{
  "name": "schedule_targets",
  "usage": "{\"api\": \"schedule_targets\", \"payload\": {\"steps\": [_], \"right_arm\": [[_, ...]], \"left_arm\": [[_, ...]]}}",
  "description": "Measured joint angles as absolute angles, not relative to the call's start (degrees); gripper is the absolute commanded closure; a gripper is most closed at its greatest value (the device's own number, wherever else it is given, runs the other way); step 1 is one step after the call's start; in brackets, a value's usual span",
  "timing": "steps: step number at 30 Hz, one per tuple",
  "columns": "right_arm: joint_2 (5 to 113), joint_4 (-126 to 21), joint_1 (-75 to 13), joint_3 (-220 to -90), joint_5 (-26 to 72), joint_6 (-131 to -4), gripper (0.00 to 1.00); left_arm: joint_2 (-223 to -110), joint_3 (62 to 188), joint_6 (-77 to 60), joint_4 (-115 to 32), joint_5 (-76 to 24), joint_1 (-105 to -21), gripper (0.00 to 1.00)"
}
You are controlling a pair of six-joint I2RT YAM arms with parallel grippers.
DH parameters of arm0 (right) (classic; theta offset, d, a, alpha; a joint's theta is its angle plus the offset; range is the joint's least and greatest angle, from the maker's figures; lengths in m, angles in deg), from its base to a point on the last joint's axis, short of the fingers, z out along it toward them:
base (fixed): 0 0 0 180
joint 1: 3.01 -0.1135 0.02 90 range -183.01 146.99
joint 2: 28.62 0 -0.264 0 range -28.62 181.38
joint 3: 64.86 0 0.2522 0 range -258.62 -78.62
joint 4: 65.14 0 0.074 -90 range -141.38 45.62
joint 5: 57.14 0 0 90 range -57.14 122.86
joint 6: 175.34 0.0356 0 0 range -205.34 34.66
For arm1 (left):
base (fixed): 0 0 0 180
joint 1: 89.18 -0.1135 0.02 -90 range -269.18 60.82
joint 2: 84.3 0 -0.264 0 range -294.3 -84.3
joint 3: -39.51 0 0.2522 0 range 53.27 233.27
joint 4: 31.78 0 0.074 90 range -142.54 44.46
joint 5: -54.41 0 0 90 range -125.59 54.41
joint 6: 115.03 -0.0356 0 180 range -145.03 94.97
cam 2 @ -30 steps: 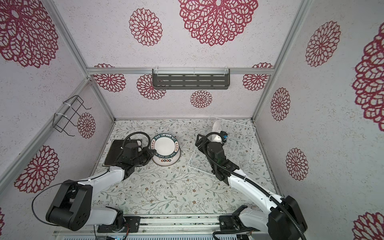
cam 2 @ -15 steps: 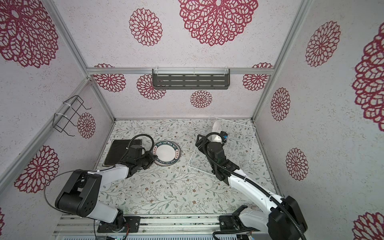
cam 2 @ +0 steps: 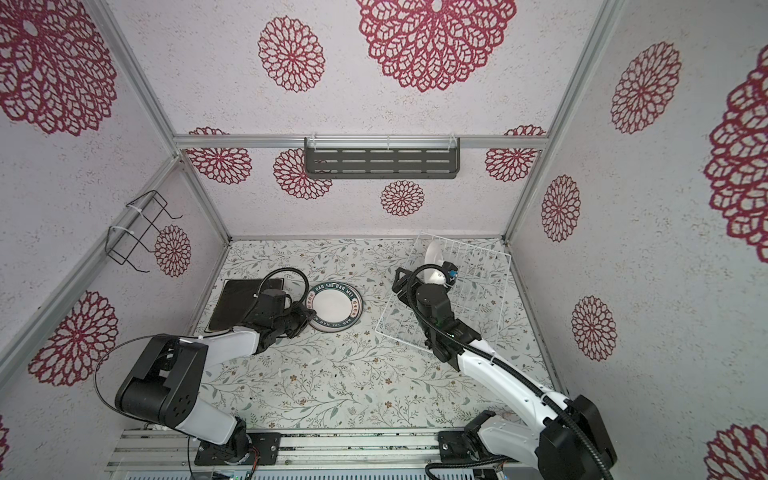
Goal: Unload the plates from the dish rack
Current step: 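Lower the green-rimmed plate onto the printed plate with the left gripper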
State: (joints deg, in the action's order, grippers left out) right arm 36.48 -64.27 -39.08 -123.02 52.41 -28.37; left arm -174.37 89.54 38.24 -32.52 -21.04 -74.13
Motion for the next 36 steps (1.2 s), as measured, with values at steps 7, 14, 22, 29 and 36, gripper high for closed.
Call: {"api": "schedule_targets", "payload": {"steps": [7, 14, 22, 29, 36], "right_arm": [[36.5, -64.2, -39.0, -123.0, 52.4, -28.4, 0.2], [36.5, -64.2, -38.8, -123.0, 52.4, -28.4, 0.2], [36.5, -64.1, -38.6, -123.0, 52.4, -28.4, 0.2], [36.5, -63.9, -38.4, -123.0, 52.4, -28.4, 0.2], [36.2, -63.9, -38.2, -123.0, 52.4, -28.4, 0.2]], "left_arm": [[-174.4, 89.5, 38.2, -32.6, -21.0, -74.2, 0.8], [-174.4, 89.7, 38.0, -33.1, -21.2, -74.2, 0.68], [-174.4, 90.1, 37.6, -33.7, -21.2, -74.2, 0.54], [-174.3, 91.7, 36.7, -35.7, -22.1, -74.2, 0.46], [-174.3, 93.1, 35.4, -38.8, -23.1, -74.1, 0.36]]}}
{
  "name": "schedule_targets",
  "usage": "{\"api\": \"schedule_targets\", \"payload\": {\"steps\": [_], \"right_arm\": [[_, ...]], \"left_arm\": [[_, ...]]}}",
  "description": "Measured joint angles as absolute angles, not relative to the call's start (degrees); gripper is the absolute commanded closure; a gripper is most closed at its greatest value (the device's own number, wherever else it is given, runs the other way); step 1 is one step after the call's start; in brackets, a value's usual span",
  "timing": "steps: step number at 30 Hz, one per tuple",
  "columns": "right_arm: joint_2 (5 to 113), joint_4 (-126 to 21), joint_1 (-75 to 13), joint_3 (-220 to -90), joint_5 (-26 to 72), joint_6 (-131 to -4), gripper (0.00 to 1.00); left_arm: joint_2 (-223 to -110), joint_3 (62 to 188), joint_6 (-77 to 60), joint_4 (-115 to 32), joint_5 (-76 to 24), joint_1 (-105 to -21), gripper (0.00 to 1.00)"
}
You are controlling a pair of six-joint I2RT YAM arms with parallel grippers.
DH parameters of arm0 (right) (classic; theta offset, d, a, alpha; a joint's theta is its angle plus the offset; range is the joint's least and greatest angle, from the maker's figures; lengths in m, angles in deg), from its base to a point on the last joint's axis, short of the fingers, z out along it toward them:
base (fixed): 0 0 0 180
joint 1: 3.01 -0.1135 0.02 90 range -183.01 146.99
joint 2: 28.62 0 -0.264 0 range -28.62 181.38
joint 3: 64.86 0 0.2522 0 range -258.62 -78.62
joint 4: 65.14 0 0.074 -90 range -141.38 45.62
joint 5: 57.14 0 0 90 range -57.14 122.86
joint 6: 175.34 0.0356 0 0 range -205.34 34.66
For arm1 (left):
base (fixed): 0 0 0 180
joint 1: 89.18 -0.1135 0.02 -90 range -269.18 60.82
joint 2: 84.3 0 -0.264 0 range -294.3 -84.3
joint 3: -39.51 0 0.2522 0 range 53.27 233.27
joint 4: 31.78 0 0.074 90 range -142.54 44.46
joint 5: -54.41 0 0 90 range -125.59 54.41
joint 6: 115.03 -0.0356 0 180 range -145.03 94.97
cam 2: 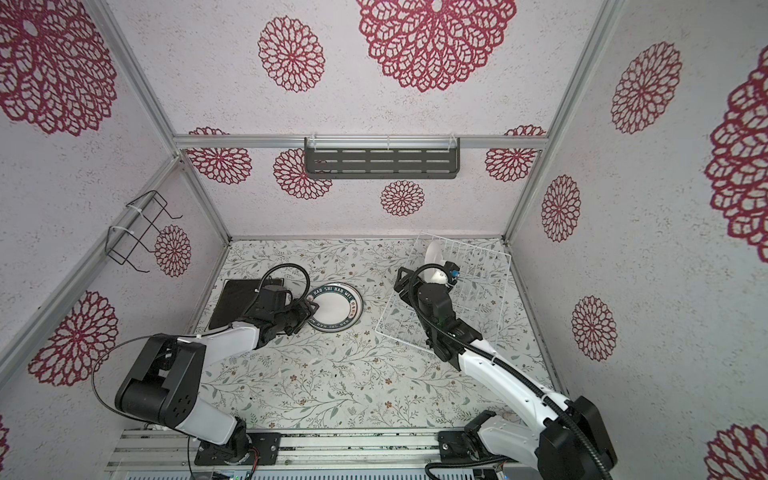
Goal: Unload the plates from the dish rack
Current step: 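Lower the green-rimmed plate onto the printed plate with the left gripper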
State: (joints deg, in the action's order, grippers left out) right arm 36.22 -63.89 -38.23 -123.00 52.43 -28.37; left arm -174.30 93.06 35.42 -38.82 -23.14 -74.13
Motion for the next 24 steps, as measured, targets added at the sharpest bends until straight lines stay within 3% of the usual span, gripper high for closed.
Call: {"api": "schedule_targets", "payload": {"steps": [13, 24], "right_arm": [[35.1, -63.4, -37.4, -122.6, 52.8, -28.4, 0.2], [34.9, -63.2, -37.1, -121.8, 52.8, -28.8, 0.2]], "left_arm": [[-174.3, 94.4, 34.0, -42.1, -24.3, -73.9, 0.17], [-174.2, 95.8, 33.3, -43.3, -24.1, -73.4, 0.11]]}}
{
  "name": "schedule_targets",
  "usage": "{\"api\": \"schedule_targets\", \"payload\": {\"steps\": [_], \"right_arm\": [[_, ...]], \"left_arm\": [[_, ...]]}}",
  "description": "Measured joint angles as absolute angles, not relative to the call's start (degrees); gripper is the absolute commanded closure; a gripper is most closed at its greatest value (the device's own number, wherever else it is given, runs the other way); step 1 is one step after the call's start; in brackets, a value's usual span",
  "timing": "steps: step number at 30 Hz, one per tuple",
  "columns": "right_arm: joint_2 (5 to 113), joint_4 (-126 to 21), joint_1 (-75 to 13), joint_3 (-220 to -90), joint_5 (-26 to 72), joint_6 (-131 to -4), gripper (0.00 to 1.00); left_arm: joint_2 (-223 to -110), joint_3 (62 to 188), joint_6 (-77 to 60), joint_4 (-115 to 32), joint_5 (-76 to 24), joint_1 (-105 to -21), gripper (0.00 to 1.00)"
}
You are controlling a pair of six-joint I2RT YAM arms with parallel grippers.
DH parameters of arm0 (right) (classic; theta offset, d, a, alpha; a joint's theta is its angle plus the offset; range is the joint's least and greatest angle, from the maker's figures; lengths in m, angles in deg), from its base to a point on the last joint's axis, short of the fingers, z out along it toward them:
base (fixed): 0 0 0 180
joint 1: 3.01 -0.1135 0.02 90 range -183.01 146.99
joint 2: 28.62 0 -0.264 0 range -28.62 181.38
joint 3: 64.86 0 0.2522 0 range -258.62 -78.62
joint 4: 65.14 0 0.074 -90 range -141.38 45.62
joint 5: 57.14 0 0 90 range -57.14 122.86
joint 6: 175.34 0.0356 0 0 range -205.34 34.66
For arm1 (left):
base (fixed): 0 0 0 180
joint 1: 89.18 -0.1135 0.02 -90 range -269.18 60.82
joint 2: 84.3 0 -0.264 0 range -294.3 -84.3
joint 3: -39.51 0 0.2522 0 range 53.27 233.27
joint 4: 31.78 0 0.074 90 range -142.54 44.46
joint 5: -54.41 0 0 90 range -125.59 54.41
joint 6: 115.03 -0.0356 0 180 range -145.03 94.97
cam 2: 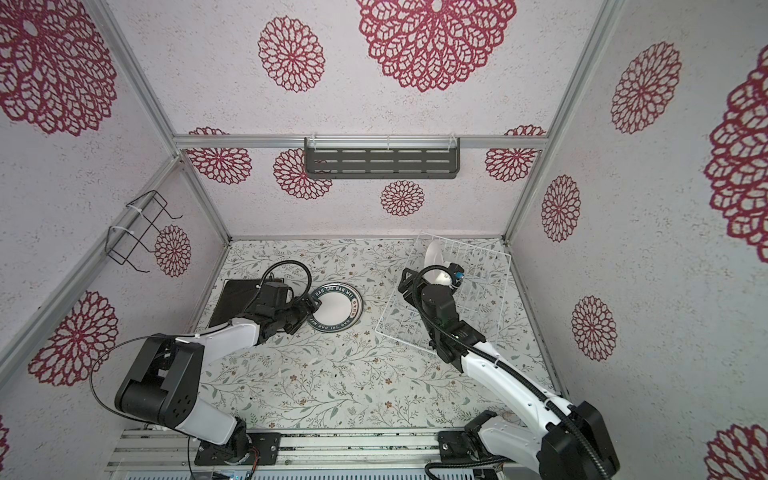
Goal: Unload the plates from the dish rack
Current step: 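Lower the green-rimmed plate onto the printed plate with the left gripper, then move the right gripper over the rack toward the remaining green-rimmed plate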
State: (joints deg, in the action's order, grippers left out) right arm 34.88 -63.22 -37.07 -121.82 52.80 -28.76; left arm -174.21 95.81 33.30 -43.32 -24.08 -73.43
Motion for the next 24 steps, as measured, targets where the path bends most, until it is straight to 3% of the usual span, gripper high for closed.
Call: {"api": "schedule_targets", "payload": {"steps": [14, 24], "right_arm": [[34.9, -60.4, -36.5, -122.2, 54.7, -32.0, 0.19], [45.1, -45.7, -36.4, -137.3, 65.1, -45.5, 0.14]], "left_arm": [[-173.3, 96.4, 33.3, -43.3, -23.7, -73.3, 0.1], [-170.0, 96.4, 33.6, -41.3, -21.6, -73.3, 0.1]]}}
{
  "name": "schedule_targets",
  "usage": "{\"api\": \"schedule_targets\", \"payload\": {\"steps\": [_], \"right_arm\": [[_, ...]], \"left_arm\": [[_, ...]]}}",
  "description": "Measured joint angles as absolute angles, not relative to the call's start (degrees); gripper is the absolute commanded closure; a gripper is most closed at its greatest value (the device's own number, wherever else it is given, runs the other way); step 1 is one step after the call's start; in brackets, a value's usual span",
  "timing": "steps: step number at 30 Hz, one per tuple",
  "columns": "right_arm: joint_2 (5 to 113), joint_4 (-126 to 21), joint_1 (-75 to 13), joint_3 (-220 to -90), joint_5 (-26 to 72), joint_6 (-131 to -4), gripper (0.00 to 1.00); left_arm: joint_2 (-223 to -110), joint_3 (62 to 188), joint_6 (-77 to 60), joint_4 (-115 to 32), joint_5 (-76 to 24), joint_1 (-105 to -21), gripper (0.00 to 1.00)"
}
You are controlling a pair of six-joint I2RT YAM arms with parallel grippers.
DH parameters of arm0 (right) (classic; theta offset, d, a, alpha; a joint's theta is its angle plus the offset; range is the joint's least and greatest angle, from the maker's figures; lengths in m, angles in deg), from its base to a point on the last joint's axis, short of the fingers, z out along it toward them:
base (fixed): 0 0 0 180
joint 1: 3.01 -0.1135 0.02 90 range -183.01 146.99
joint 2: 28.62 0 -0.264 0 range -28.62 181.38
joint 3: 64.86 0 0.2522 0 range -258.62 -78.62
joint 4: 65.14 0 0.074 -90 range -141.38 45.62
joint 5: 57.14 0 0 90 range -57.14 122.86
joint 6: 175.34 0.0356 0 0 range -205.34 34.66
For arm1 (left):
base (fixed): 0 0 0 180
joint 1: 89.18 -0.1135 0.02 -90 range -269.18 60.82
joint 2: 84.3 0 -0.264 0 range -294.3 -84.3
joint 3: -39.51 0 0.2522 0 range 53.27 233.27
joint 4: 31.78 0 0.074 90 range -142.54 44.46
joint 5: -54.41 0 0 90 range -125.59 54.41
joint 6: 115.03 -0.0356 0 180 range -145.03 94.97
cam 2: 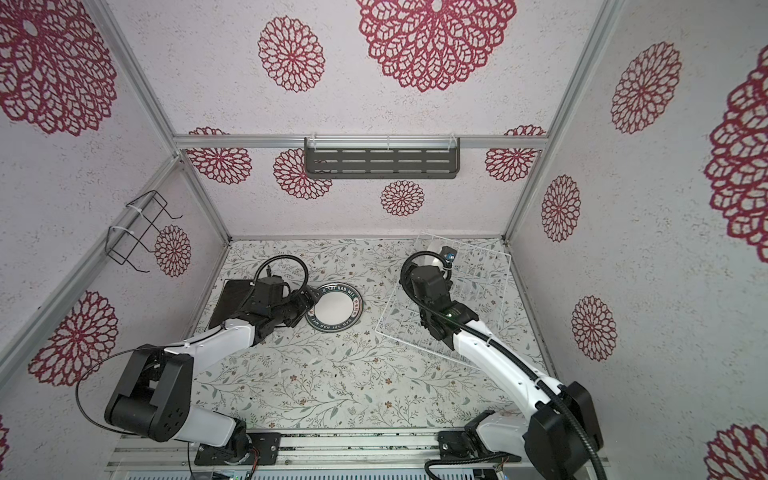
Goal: Unload the plates from the dish rack
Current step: 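Move the right gripper over the rack toward the remaining green-rimmed plate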
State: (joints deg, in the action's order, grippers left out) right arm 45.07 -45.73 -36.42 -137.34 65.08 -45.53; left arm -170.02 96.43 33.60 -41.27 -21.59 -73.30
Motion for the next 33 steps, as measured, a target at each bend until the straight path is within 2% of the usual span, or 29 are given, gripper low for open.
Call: {"api": "schedule_targets", "payload": {"steps": [5, 15, 19, 30, 33], "right_arm": [[56.1, -36.9, -36.4, -147.6, 74.0, -48.9, 0.12], [71.6, -26.5, -36.4, -158.8, 87.4, -50.9, 0.24], [75.8, -24.6, -36.4, -162.7, 90.1, -51.4, 0.26], [87.5, -19.9, -35.6, -171.7, 93.2, -51.7, 0.45], [89.2, -19.0, -34.9, -172.3, 93.2, -51.3, 0.48]], "left_arm": [[-170.0, 96.4, 33.8, -41.1, -20.9, -73.3, 0.1], [-168.9, 96.4, 34.2, -41.0, -20.6, -73.3, 0.1], [-168.9, 96.4, 34.4, -40.7, -20.4, -73.3, 0.1], [-168.9, 96.4, 34.6, -40.7, -19.8, -73.3, 0.1], [-168.9, 96.4, 34.6, -40.7, -19.8, -73.3, 0.1]]}}
